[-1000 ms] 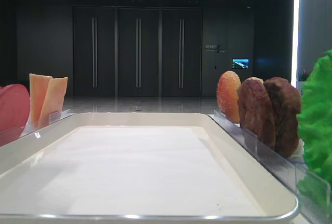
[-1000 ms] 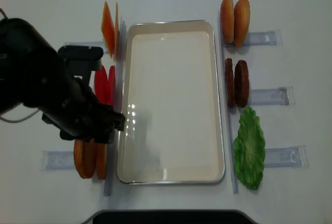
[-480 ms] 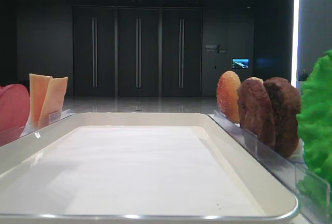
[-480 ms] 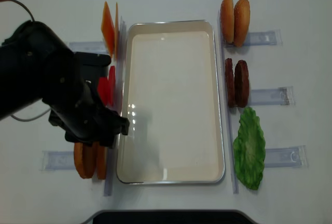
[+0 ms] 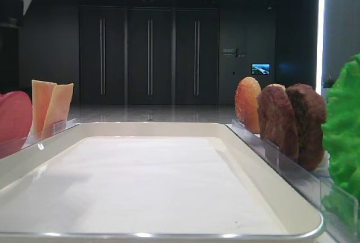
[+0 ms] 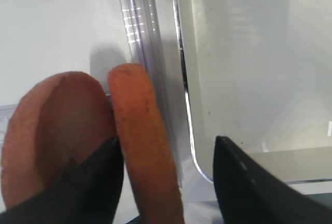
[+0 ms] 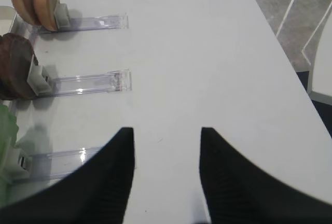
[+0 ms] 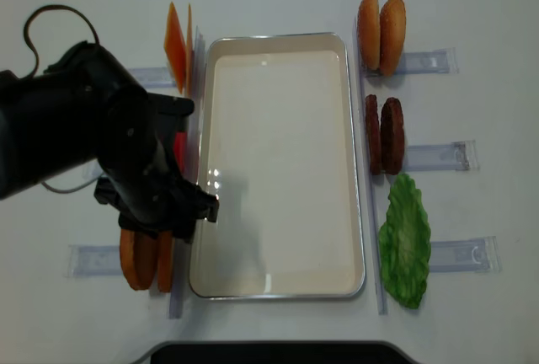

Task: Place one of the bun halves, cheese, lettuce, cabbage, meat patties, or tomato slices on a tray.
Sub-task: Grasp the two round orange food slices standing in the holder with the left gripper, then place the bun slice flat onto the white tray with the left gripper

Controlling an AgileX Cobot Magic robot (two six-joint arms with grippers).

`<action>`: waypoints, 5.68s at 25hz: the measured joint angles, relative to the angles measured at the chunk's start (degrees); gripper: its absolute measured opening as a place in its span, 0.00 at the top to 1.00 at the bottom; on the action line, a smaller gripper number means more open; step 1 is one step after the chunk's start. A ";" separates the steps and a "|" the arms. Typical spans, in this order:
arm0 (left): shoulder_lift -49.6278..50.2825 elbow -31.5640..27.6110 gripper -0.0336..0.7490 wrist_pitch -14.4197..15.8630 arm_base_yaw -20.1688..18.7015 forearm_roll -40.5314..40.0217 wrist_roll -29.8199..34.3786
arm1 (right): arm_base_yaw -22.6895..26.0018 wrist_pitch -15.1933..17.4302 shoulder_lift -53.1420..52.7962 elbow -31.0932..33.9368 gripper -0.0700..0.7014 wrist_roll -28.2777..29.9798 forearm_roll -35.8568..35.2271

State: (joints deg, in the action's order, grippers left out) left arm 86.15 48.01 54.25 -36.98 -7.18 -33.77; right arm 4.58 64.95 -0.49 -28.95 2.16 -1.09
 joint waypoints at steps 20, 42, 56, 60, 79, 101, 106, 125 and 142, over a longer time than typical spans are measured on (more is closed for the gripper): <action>0.43 0.06 0.77 2.46 0.00 0.09 0.07 | 0.00 0.00 0.00 0.00 0.53 0.00 0.00; 0.43 17.99 0.78 14.30 0.00 4.86 4.91 | 0.00 0.00 0.00 0.00 0.53 0.00 0.00; -3.09 18.10 0.78 4.41 2.30 14.36 16.07 | 0.00 0.00 0.00 0.00 0.53 0.00 0.00; -6.19 14.13 0.78 -0.02 7.59 25.99 25.68 | 0.00 0.00 0.00 0.00 0.53 0.00 0.00; -8.28 -8.90 0.78 -17.76 15.16 70.67 67.33 | 0.00 0.00 0.00 0.00 0.53 0.00 0.00; 4.95 -8.90 0.78 -19.15 14.84 88.99 84.87 | 0.00 0.00 0.00 0.00 0.53 0.00 0.00; 6.88 -8.90 0.78 -19.04 14.84 92.25 88.90 | 0.00 0.00 0.00 0.00 0.53 0.00 0.00; 13.49 -8.90 0.78 -17.24 14.84 97.86 97.81 | 0.00 0.00 0.00 0.00 0.53 0.00 0.00; 13.78 -8.90 0.35 -17.19 14.84 97.43 96.55 | 0.00 0.00 0.00 0.00 0.53 0.00 0.00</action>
State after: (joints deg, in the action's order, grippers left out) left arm 99.93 39.12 37.05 -22.14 90.25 62.78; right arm 4.58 64.95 -0.49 -28.95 2.16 -1.09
